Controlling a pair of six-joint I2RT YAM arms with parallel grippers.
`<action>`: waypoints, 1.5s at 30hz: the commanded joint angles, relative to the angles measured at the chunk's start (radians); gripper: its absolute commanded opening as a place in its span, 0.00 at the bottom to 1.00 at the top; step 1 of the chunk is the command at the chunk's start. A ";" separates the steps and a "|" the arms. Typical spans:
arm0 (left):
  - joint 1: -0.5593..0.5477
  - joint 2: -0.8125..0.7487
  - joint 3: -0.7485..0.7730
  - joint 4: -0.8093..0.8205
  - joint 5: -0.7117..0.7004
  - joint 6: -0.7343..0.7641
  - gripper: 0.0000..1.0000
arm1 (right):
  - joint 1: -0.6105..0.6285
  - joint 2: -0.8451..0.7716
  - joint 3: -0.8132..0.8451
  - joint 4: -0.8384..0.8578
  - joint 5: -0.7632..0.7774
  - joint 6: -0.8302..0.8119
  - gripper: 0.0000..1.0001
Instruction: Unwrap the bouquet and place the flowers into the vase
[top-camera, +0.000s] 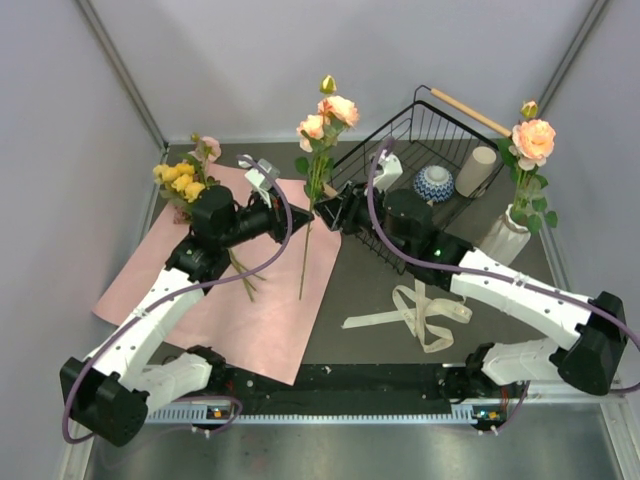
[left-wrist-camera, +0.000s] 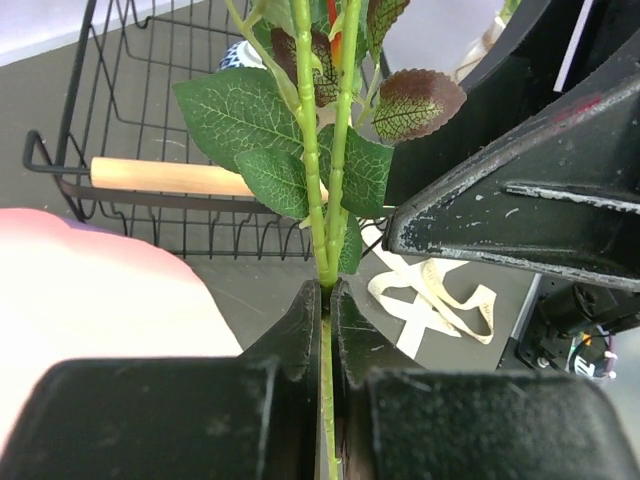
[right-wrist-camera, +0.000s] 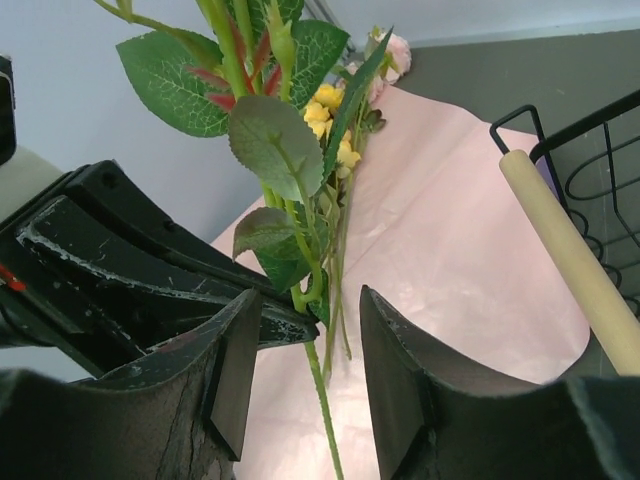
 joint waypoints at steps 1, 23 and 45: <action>-0.010 -0.016 0.050 -0.017 -0.082 0.045 0.00 | 0.010 0.027 0.086 -0.021 0.004 0.013 0.42; -0.059 -0.003 0.079 -0.107 -0.248 0.122 0.00 | 0.027 0.179 0.273 -0.164 0.094 0.062 0.24; -0.102 0.004 0.090 -0.135 -0.279 0.168 0.00 | 0.027 0.243 0.330 -0.193 0.133 0.059 0.31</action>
